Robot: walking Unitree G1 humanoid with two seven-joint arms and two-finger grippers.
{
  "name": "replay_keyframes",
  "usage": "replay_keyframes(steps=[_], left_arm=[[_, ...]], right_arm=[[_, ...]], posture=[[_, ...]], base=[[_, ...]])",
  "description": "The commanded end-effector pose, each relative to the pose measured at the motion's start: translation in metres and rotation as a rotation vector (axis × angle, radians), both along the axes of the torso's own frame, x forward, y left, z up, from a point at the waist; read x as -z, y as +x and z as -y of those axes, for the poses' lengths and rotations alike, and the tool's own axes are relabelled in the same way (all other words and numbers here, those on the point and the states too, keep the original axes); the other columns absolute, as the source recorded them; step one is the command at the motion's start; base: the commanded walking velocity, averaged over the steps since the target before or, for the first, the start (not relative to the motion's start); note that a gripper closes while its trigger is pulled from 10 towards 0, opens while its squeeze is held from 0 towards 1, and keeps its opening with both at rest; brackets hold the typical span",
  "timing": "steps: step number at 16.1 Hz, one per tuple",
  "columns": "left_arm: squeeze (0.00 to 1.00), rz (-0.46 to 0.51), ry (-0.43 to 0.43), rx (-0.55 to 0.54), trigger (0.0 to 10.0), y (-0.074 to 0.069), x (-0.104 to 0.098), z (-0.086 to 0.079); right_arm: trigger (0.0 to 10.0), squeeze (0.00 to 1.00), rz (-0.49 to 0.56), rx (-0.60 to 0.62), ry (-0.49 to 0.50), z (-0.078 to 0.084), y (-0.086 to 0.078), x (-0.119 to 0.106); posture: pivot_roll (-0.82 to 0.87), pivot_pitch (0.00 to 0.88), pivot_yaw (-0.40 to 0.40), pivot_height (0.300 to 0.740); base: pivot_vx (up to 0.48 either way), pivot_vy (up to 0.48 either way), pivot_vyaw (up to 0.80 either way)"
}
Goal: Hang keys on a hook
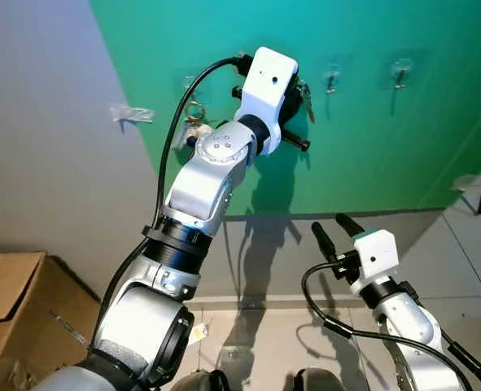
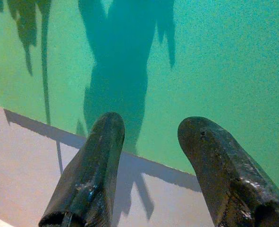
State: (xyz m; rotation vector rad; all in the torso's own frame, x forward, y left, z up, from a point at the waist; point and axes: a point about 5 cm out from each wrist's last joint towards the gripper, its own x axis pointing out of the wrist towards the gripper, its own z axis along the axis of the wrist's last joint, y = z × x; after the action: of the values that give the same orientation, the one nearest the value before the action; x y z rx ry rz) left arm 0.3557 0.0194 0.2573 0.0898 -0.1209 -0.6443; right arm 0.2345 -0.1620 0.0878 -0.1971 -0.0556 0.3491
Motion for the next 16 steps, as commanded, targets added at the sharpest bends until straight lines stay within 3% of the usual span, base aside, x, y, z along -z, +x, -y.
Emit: replay_keyframes(steps=[1, 7, 16], left_arm=[[0.0, 0.01, 0.02, 0.01, 10.0, -0.003, -0.002, 0.002], [0.0, 0.004, 0.038, 0.079, 10.0, -0.008, 0.002, 0.02], [0.0, 0.028, 0.074, 0.086, 10.0, 0.001, -0.002, 0.026]], right_arm=[[10.0, 0.0, 0.004, -0.006, 0.011, -0.003, -0.002, -0.003], [10.0, 0.0, 0.002, 0.004, 0.014, -0.005, -0.005, -0.002], [10.0, 0.0, -0.001, 0.019, 0.015, -0.003, -0.007, -0.001]], posture=[[-0.26, 0.023, 0.08, 0.74], [-0.27, 0.02, 0.097, 0.74], [-0.28, 0.026, 0.106, 0.74]], base=[[0.0, 0.0, 0.0], [0.0, 0.0, 0.0], [0.0, 0.0, 0.0]])
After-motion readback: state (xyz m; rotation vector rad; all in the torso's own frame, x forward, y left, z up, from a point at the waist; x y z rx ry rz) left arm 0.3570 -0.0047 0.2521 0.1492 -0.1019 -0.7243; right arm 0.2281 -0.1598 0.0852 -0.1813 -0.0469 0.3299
